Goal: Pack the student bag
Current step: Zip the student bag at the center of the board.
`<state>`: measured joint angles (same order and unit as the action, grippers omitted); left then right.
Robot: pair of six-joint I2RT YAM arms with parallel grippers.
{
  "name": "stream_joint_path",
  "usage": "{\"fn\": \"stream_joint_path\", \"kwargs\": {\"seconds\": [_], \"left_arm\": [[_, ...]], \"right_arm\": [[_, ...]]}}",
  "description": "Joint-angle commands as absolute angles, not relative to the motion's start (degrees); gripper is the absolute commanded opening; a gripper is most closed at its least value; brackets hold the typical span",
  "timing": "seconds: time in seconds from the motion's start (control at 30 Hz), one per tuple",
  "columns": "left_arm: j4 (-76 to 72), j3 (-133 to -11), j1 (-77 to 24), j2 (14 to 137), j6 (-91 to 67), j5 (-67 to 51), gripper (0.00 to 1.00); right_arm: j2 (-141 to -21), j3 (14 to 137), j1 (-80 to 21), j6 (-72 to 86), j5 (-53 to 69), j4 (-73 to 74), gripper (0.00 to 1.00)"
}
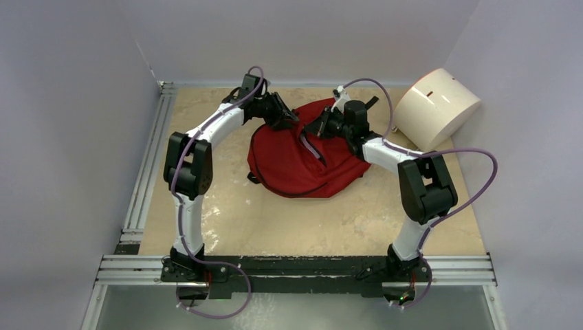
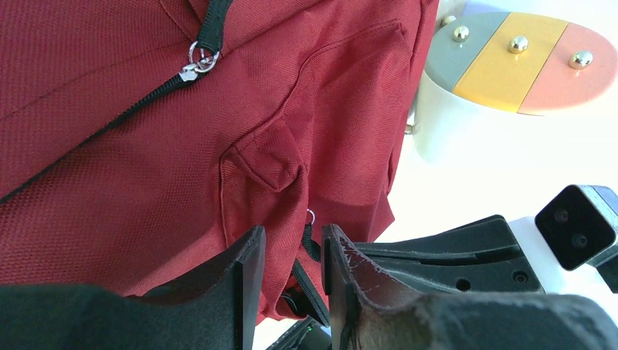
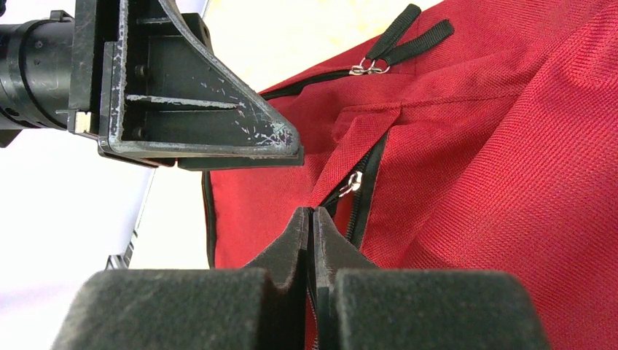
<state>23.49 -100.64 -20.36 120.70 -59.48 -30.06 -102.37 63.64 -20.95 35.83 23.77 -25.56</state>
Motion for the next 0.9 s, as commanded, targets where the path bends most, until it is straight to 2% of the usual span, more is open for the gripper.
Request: {"fn": "stream_joint_path", "kwargs": {"seconds": [0.0, 0.37, 0.6, 0.87], "left_arm": [[21.6, -102.6, -20.99, 119.88, -58.54, -31.08, 0.34], [24.28, -109.65, -22.91, 125.72, -56.65, -31.14, 0.34], [25.41, -109.19, -22.94, 125.95, -55.33, -29.19, 0.33], [25.14, -109.64, -22.94, 127.0, -54.09, -29.3, 0.15]], "right_arm": [[-102.04, 64.76, -21.16, 35.78, 25.49, -27.56, 0.0], [-102.04, 65.04, -21.09, 35.92, 25.65, -27.84, 0.0], [-102.08, 65.08, -21.15, 35.82, 25.74, -27.95, 0.0], [-101.65, 64.14, -21.09, 35.71, 25.68, -27.89, 0.0]]}}
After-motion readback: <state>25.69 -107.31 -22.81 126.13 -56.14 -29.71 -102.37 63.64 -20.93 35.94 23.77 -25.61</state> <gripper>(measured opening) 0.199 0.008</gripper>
